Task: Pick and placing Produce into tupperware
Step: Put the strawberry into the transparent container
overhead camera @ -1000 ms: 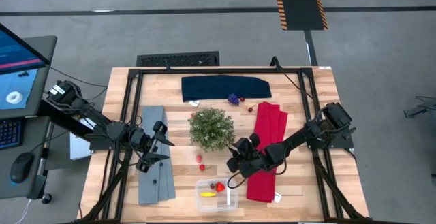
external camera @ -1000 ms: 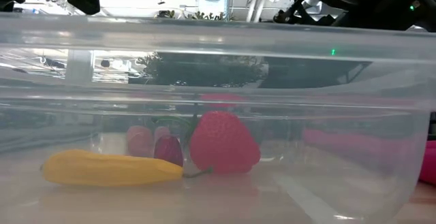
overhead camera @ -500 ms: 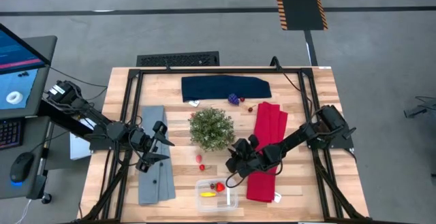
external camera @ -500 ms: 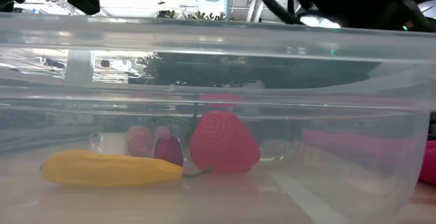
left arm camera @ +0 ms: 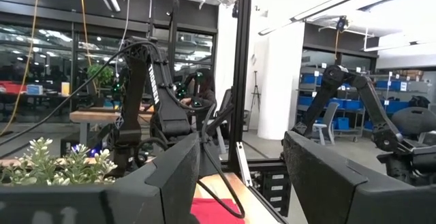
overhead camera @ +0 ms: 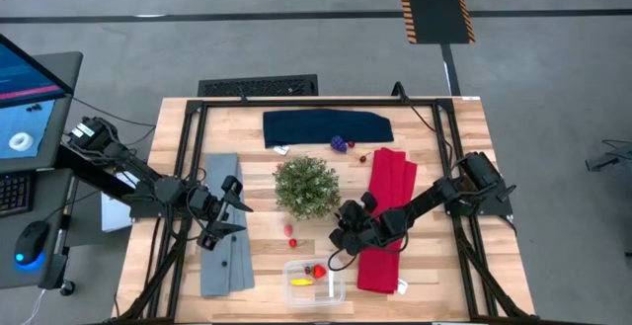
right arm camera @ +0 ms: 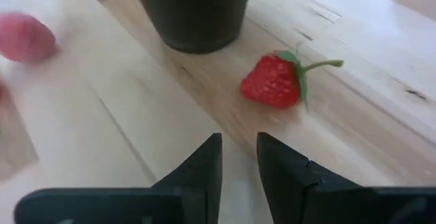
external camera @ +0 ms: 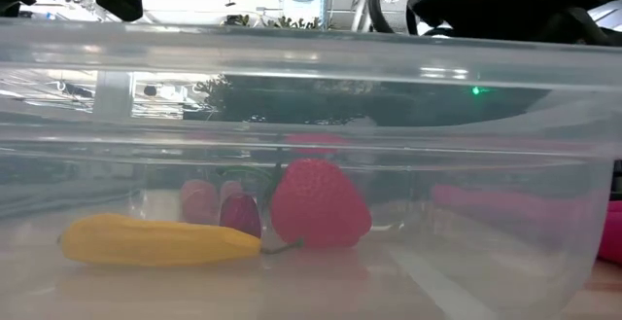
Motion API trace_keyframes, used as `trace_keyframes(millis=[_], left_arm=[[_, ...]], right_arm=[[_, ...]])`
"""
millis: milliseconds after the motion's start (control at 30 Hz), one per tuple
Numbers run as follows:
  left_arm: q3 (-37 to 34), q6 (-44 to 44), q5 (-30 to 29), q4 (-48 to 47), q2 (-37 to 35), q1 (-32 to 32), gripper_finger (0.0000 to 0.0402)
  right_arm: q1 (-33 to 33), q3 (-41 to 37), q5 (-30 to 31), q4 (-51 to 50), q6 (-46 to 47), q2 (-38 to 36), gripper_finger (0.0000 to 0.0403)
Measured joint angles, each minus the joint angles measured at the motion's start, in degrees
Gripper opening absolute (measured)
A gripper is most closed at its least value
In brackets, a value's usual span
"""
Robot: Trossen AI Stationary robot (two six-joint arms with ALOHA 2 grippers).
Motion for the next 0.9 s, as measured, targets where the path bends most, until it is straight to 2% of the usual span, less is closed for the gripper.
trace_keyframes(millis=[133,267,467,600,900], left_arm=[[0.0,0.0,0.0,0.0,0.0,0.0,0.0203],[0.0,0.0,0.0,0.0,0.0,0.0,0.0203],[0.0,0.0,0.0,0.0,0.0,0.0,0.0203],[0.0,-0.1,0.0,0.0,0.0,0.0,0.0203],[0.0,-0.7,0.0,-1.0,0.0,0.0,0.0203]], right_arm=[[0.0,0.0,-0.8,-1.9,-7.6,0.0,0.0139],[-0.9,0.1,-1.1,-4.8,-11.3,-0.2,0.016],[-2.3,0.1,-3.4,-4.2,-19.9,-0.9,0.0183],[-3.2,-0.1,-6.2,-9.0,-20.3,-3.7,0.0181],[-2.0,0.0,-7.6,-12.6,-24.8,-13.0,0.0154]])
